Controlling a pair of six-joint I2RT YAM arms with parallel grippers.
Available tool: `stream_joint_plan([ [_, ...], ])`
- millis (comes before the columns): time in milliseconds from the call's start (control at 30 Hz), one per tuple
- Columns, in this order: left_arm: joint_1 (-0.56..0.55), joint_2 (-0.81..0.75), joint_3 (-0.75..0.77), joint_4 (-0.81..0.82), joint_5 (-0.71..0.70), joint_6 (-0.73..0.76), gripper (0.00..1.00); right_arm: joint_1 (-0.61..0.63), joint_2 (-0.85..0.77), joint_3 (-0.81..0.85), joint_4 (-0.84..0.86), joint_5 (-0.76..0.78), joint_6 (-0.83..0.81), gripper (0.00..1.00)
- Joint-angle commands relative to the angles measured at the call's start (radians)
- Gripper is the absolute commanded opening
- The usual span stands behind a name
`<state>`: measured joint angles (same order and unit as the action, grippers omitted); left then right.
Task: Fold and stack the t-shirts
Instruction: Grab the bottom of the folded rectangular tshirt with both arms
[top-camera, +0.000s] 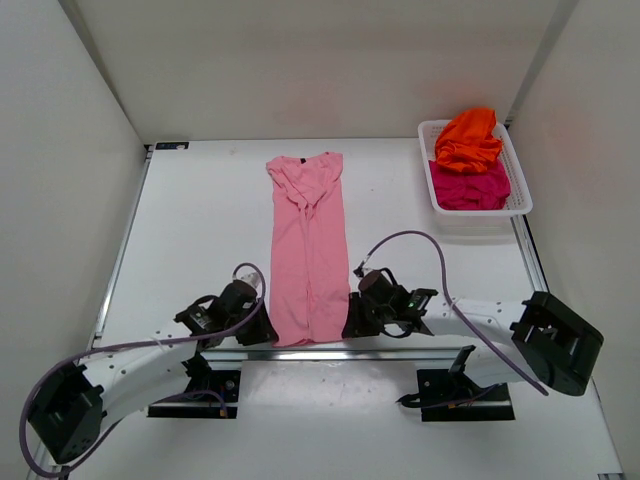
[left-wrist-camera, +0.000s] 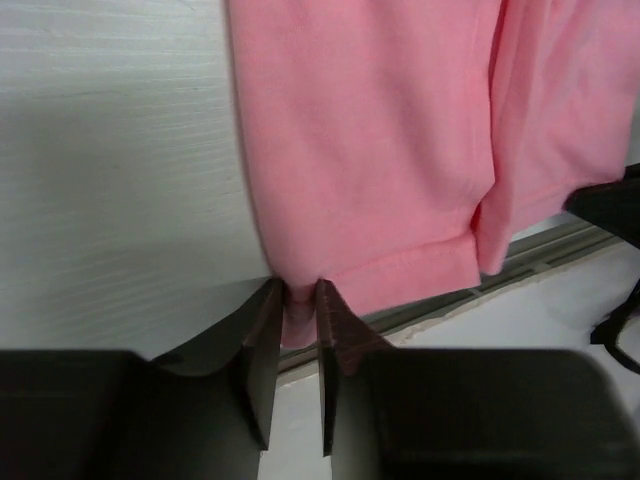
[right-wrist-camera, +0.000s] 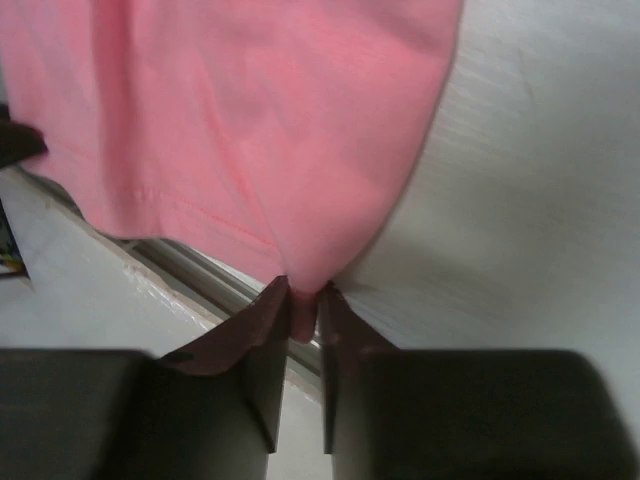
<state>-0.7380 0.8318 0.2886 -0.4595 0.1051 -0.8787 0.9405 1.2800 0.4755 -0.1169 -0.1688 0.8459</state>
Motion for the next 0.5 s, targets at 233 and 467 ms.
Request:
stream_joint_plan([
  [233, -0.051, 0.086, 0.124, -0.057, -0.012, 0.063, 0.00, 0.014, 0.013, 0.081, -0.090, -0.020, -0.034, 0.00],
  [467, -0.092, 0.033, 0.141, -0.143, 0.010, 0.061, 0.00, 0.055, -0.064, 0.100, -0.173, -0.034, -0.028, 0.00],
])
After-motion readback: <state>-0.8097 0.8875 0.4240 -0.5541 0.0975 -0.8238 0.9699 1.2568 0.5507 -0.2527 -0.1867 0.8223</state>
